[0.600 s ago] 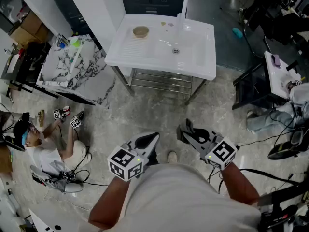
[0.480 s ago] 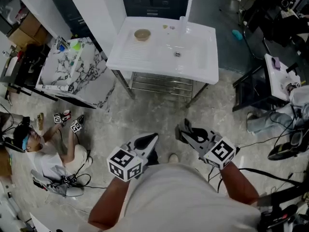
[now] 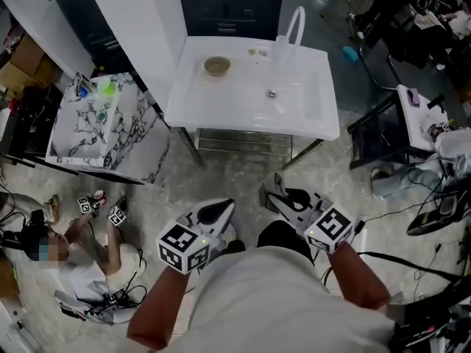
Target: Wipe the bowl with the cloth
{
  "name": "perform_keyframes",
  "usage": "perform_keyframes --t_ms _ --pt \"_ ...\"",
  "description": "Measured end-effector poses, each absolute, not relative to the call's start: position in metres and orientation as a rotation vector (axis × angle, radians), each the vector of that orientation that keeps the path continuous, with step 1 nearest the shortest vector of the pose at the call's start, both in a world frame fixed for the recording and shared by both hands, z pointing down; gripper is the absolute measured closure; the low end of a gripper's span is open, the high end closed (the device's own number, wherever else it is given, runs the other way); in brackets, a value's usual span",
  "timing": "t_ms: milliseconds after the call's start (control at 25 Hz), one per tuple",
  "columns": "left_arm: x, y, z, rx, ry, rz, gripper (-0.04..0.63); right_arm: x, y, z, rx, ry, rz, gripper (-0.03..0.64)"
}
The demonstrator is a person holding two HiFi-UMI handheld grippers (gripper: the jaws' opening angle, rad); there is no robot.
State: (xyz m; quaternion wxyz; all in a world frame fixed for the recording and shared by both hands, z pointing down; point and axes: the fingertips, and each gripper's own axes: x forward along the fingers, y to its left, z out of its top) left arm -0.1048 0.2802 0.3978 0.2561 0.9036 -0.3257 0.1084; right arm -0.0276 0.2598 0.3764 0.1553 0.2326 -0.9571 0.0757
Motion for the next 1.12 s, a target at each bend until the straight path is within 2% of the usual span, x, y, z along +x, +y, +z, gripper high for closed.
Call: perform_keyframes --t_ms 320,760,1120 --pt "-0.109 0.222 0.408 2.387 -0.896 0.238 0.584 -0.02 0.208 0.383 0.709 -2.722 0.312 0.571" --pt "-0.094 0.062 0.41 2.337 -1.053 0.28 0.583 -0.002 0.051 0.375 0.602 -2.793 0.24 0.571" --pt "-0.101 -0.037 0.419 2.247 -1.154 0.236 0.583 0.009 -0.022 0.385 0.546 -2.782 0.217 0.571"
